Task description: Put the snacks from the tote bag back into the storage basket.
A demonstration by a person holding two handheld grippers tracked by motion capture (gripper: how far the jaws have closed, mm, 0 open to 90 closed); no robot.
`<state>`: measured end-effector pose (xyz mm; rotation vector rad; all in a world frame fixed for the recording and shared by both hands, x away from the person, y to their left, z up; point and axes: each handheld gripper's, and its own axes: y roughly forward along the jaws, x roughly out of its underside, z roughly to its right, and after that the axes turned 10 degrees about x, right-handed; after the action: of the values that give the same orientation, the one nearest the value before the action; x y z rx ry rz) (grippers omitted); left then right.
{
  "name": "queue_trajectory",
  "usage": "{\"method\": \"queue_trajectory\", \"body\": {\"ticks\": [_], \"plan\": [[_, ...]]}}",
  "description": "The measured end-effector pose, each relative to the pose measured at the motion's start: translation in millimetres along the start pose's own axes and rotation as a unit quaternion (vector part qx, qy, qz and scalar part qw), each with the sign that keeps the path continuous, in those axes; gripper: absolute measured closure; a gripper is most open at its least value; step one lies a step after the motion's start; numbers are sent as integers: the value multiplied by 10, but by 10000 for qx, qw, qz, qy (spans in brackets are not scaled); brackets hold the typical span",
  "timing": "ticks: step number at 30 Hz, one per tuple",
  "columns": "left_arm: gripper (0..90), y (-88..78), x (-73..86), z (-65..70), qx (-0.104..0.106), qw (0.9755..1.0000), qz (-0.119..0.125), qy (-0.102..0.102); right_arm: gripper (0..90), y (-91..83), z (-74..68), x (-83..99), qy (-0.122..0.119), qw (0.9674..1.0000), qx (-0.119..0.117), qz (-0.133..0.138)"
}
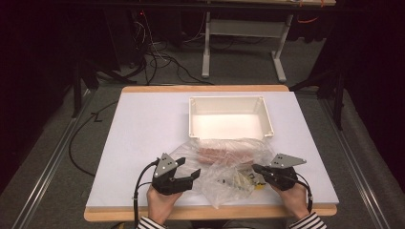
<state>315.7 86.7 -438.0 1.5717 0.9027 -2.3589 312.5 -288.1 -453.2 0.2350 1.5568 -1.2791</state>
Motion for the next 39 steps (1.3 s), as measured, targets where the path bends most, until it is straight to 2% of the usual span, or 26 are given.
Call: {"method": "queue_trajectory", "body": {"ticks": [2, 3, 5, 7, 9, 11, 13, 15, 17, 19, 21, 26, 27, 31, 32, 33, 35, 37, 39], "plan": [[310, 19, 33, -40, -256, 9996, -83, -29, 900, -30, 37, 21, 95, 9999, 15, 75], [324, 49, 57, -39, -401, 9990, -183, 76, 900, -63, 73, 36, 166, 9998, 28, 106], [329, 78, 74, -37, -479, 9985, -248, 131, 900, -84, 95, 46, 205, 9997, 40, 130], [336, 118, 100, -51, -525, 9980, -316, 130, 900, -120, 146, 64, 314, 9993, 38, 196], [342, 177, 146, -100, -567, 9975, -419, 7, 900, -172, 229, 90, 469, 9985, 107, 278], [344, 196, 164, -121, -584, 9972, -469, -59, 900, -185, 261, 99, 519, 9981, 118, 311], [348, 215, 185, -139, -629, 9964, -558, -139, 900, -217, 346, 128, 700, 9968, 166, 351], [348, 229, 205, -145, -648, 9958, -636, -154, 900, -222, 373, 137, 759, 9963, 178, 362], [351, 244, 217, -146, -669, 9951, -716, -140, 900, -218, 453, 170, 888, 9952, 227, 341], [353, 254, 222, -148, -686, 9949, -730, -150, 900, -211, 476, 180, 920, 9949, 253, 315], [356, 268, 236, -161, -707, 9942, -795, -146, 900, -172, 545, 222, 1042, 9938, 335, 195], [365, 291, 282, -199, -673, 9928, -951, -270, 900, -94, 618, 294, 1126, 9928, 415, 13], [370, 293, 294, -204, -663, 9926, -977, -282, 900, -41, 641, 327, 1122, 9925, 460, -158], [369, 259, 290, -164, -564, 9934, -952, -297, 869, 17, 657, 348, 1118, 9921, 464, -335], [368, 240, 273, -137, -503, 9941, -922, -272, 832, 10, 652, 342, 1095, 9924, 454, -316], [368, 219, 251, -105, -451, 9947, -890, -227, 801, -16, 636, 326, 1180, 9918, 384, -291], [369, 178, 190, -29, -397, 9957, -830, -107, 745, -96, 604, 276, 1264, 9918, 152, -125], [369, 150, 131, 32, -362, 9962, -796, -2, 686, -211, 546, 189, 1157, 9932, 33, 89], [370, 135, 86, 78, -359, 9964, -760, 105, 654, -292, 496, 107, 1037, 9944, 25, 211]]}}
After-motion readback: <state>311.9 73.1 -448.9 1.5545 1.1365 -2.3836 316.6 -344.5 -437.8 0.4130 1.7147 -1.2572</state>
